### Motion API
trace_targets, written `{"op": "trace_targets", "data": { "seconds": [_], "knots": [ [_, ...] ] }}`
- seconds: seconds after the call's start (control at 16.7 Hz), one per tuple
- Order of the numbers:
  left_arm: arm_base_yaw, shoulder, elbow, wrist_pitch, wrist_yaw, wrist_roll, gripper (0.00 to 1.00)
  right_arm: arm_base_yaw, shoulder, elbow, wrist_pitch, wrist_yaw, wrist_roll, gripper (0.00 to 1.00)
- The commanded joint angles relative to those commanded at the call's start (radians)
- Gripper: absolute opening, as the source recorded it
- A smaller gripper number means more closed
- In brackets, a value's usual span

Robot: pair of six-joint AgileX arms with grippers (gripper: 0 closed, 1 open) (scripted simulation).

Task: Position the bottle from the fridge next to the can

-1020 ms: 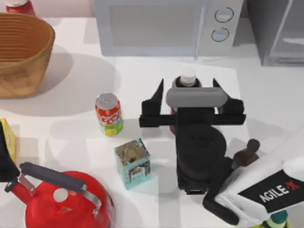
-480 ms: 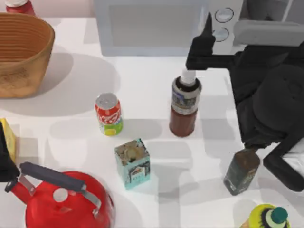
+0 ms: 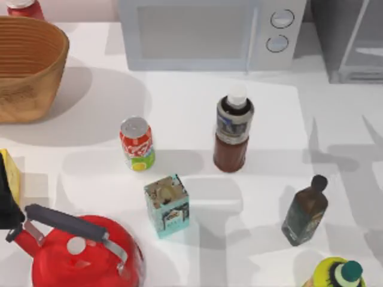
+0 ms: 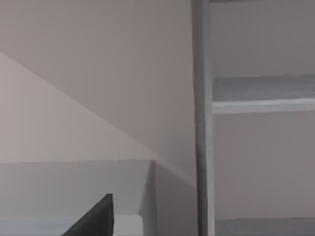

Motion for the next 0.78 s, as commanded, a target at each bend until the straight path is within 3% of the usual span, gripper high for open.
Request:
{"op": "trace_targets", "data": {
  "seconds": [0.42,0.78],
  "knots": [
    [0.0,0.0,0.0,0.0,0.0,0.0,1.0,-0.272,-0.579,-0.274,-0.427,-0.257,0.004,1.0],
    [0.0,0.0,0.0,0.0,0.0,0.0,1.0,-0.369,-0.755,-0.371,-0.578,-0.333,0.001,1.0]
  ]
}}
